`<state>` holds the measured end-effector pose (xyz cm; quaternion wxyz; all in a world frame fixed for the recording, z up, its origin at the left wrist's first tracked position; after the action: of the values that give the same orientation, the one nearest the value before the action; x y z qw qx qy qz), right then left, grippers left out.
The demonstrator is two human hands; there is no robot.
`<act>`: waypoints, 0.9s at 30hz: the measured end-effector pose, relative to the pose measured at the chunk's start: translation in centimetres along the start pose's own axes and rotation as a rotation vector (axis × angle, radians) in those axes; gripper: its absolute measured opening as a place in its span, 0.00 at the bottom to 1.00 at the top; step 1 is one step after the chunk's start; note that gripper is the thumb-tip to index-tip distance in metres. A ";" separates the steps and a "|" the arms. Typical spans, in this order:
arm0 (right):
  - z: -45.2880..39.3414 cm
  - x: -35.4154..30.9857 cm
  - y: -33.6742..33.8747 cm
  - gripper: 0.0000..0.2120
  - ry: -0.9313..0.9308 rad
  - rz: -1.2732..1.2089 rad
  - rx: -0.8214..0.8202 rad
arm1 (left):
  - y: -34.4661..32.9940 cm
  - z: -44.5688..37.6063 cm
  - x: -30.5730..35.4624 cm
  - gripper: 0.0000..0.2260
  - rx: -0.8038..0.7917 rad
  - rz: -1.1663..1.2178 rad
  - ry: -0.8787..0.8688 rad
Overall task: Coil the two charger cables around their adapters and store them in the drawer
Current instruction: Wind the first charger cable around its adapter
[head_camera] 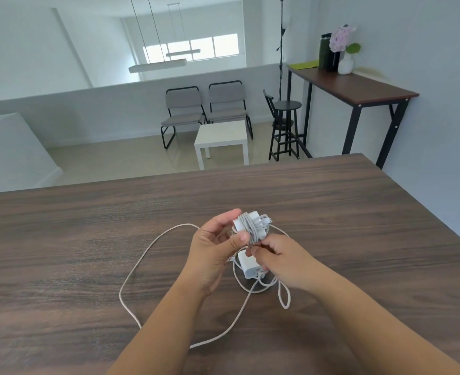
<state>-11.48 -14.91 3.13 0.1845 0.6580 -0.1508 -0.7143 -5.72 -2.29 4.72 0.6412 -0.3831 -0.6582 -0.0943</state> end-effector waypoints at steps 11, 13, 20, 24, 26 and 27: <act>-0.2 -0.7 0.8 0.14 0.002 0.055 -0.088 | 0.5 -0.6 0.8 0.22 -0.124 -0.308 0.122; -0.1 -0.8 0.7 0.12 0.022 0.003 -0.107 | 0.7 -0.7 0.7 0.20 -0.105 -0.324 0.114; 0.5 -0.3 0.1 0.17 0.022 -0.749 -0.100 | 0.5 -0.7 1.0 0.18 0.107 -0.053 -0.036; 0.2 1.1 -0.3 0.19 -0.046 -0.894 -0.003 | 0.5 -1.5 2.3 0.16 0.213 -0.058 -0.098; 0.4 1.1 -0.6 0.14 -0.036 -0.841 0.053 | 0.7 -2.0 2.8 0.17 0.254 -0.053 -0.112; 0.5 1.0 -0.8 0.10 -0.021 -0.824 0.086 | 0.7 -2.2 3.1 0.17 0.268 -0.048 -0.115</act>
<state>-12.06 -14.71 1.90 -0.1462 0.6633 0.0935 -0.7280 -3.25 -2.00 7.64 0.6454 -0.2829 -0.7095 0.0011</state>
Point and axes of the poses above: each hand's wrist, its own z-axis away from the middle knuckle, its own y-axis out of the back of the hand, x = y × z, the point moved 6 cm from there along -z, towards the middle knuckle, and after that the axes turned 8 degrees about -x, right-handed, at the moved point
